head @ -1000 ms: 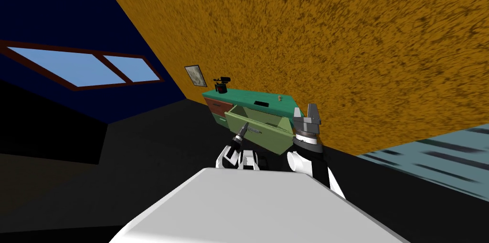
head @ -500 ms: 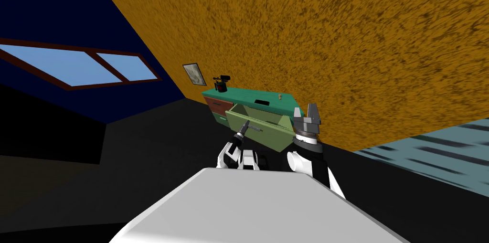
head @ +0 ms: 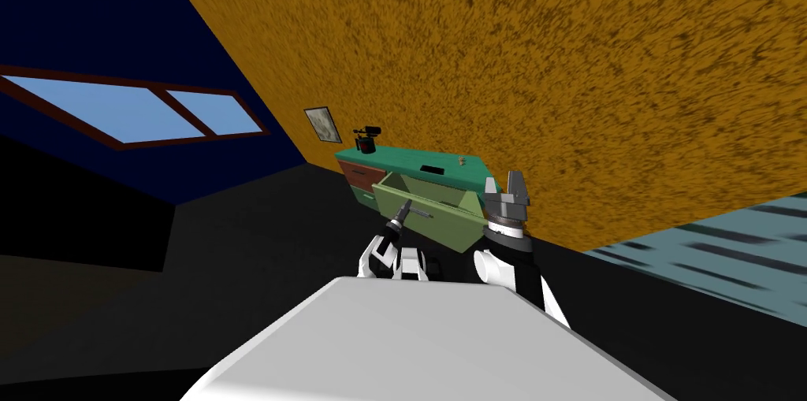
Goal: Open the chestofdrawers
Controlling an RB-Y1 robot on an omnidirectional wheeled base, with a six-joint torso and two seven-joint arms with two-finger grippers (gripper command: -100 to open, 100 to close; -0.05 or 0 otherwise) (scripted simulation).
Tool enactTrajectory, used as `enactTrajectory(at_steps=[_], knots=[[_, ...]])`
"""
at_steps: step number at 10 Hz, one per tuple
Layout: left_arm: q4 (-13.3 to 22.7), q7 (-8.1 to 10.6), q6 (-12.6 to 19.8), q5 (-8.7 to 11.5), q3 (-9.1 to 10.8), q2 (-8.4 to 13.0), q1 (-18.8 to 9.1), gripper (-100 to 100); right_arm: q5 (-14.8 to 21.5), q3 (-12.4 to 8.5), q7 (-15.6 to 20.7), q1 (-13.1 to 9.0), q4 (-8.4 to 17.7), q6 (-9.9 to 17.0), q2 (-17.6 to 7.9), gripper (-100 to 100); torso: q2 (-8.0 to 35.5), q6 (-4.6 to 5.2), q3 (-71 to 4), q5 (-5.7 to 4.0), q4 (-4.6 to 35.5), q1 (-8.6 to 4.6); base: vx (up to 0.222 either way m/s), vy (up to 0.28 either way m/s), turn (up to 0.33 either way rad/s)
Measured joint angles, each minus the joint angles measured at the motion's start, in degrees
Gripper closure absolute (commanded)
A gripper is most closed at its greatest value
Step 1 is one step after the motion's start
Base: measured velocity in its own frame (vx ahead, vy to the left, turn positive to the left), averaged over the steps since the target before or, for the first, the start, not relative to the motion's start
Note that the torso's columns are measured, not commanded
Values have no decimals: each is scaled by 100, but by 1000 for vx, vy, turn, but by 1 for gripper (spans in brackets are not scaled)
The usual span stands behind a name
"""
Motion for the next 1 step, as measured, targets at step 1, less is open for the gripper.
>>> enactTrajectory(at_steps=[1], knots=[[2,0,2,0,0,1,1,0,0,0,0,0,0,0,0,0,-2,0,-1,0,-3,0,0,0,0]])
